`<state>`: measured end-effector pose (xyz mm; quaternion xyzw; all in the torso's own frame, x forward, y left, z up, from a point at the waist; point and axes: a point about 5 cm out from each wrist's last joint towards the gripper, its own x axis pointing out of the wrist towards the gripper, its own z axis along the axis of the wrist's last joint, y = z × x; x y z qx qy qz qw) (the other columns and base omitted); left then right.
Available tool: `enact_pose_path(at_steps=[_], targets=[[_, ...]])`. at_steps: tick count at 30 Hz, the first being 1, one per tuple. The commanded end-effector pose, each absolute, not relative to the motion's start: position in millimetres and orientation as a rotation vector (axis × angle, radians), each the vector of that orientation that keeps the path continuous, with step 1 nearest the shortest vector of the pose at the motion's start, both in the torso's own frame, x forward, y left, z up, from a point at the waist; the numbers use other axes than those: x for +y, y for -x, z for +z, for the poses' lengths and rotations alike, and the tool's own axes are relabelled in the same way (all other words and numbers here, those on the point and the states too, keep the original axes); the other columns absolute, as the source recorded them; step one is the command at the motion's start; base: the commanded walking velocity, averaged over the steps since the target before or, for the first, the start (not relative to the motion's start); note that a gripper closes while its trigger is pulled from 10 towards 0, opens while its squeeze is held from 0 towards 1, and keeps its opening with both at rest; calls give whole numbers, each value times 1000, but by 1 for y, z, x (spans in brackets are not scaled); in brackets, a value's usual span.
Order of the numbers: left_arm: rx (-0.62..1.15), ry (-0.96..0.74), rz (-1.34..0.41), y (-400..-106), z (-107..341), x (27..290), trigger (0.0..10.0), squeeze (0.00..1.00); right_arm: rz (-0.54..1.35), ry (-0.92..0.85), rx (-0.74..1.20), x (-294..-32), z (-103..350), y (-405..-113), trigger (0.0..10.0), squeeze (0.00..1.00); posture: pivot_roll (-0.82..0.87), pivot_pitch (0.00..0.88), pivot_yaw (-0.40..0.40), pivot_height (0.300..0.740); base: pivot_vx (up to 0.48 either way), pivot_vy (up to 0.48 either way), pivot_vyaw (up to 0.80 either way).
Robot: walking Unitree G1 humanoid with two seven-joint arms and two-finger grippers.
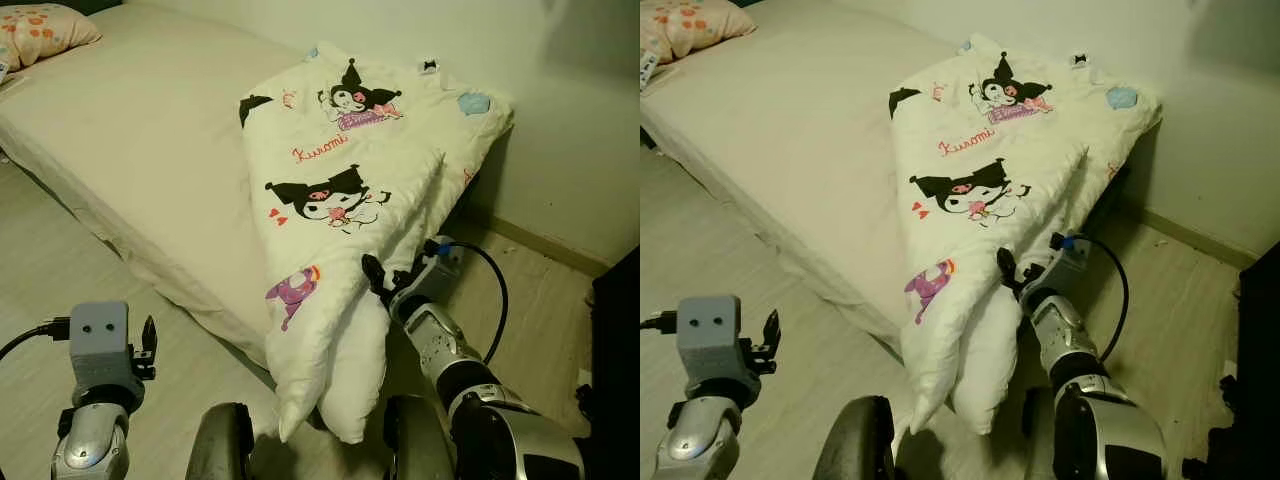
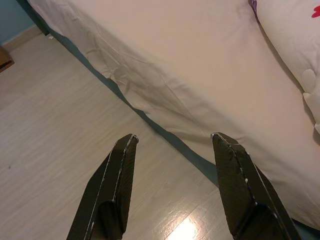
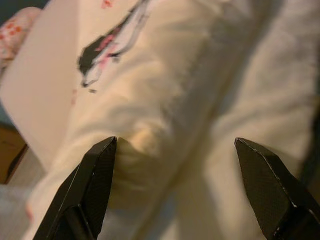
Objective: Clean up the room
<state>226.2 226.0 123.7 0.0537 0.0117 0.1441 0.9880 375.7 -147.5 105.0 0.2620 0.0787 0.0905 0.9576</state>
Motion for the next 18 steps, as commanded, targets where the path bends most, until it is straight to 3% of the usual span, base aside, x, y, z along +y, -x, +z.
enact_pose_path(at_steps=[1,2,4,6,7,8,10,11,13,14,18], targets=[[43,-141,298,-223,123,232,10000,0,241,-511,145,-136,109,-377,10000,0,138,288,41,582,0,0,0],[43,-143,298,-224,123,232,10000,0,271,-496,135,-132,112,-378,8118,0,138,288,41,582,0,0,0],[45,-145,300,-224,124,233,10000,0,312,-475,120,-126,115,-379,5529,0,140,282,39,582,0,0,0],[45,-145,300,-224,124,233,10000,0,312,-475,120,-126,115,-379,5529,0,140,282,39,582,0,0,0],[46,-146,302,-224,124,234,10000,0,332,-465,113,-123,117,-379,7294,0,139,278,36,582,0,0,0],[47,-147,304,-224,124,235,10000,0,353,-458,111,-119,119,-379,6196,0,139,276,35,582,0,0,0],[49,-147,306,-224,124,235,10000,0,366,-453,110,-116,120,-380,6196,0,139,276,35,582,0,0,0],[51,-147,309,-224,124,236,10000,0,373,-449,113,-114,119,-379,5333,0,139,276,34,582,0,0,0],[54,-146,311,-223,123,236,10000,0,372,-439,121,-114,118,-379,4824,0,140,277,32,582,0,0,0],[57,-145,312,-222,122,235,10000,0,342,-425,134,-117,116,-379,10000,0,143,278,31,582,0,0,0],[66,-146,307,-219,121,234,10000,0,178,-420,142,-136,111,-379,10000,0,145,282,32,582,0,0,0]])
